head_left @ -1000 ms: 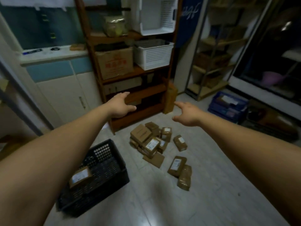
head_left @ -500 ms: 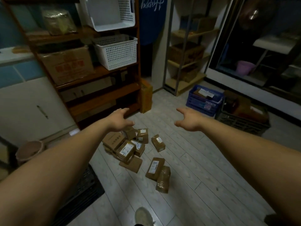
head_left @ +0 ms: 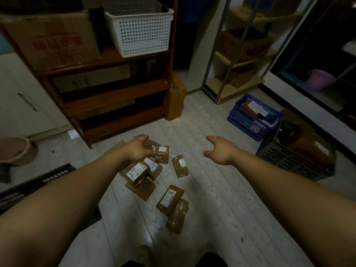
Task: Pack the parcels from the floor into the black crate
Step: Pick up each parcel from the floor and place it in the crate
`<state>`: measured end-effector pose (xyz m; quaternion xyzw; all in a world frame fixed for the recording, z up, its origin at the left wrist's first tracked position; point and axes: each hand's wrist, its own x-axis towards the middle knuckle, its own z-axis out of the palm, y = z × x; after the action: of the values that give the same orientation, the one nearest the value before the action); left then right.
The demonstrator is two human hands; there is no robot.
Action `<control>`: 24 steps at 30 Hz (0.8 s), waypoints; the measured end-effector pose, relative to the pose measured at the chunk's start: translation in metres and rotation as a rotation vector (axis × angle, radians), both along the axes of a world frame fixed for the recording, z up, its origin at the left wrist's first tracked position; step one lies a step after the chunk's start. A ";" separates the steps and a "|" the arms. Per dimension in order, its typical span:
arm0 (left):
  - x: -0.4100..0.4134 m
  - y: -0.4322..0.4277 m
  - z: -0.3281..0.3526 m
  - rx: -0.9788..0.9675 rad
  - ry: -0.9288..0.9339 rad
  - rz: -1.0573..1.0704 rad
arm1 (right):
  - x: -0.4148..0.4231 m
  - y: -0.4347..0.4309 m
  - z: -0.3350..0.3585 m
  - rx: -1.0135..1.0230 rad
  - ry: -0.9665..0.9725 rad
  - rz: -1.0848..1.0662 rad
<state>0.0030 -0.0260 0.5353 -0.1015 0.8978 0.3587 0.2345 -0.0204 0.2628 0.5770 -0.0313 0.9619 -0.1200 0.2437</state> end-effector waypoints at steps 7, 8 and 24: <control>0.012 0.016 -0.055 0.071 -0.065 0.308 | -0.060 0.004 -0.078 -0.020 -0.043 0.298; 0.020 0.025 -0.065 0.081 -0.057 0.383 | -0.064 0.007 -0.091 -0.042 -0.064 0.334; 0.070 0.126 -0.425 0.140 -0.190 0.767 | -0.089 0.027 -0.462 -0.175 -0.301 0.382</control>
<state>0.0725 0.1003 0.1105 -0.4458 0.7424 0.4695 0.1721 -0.1091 0.2899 0.1153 -0.2150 0.8774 -0.1577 0.3988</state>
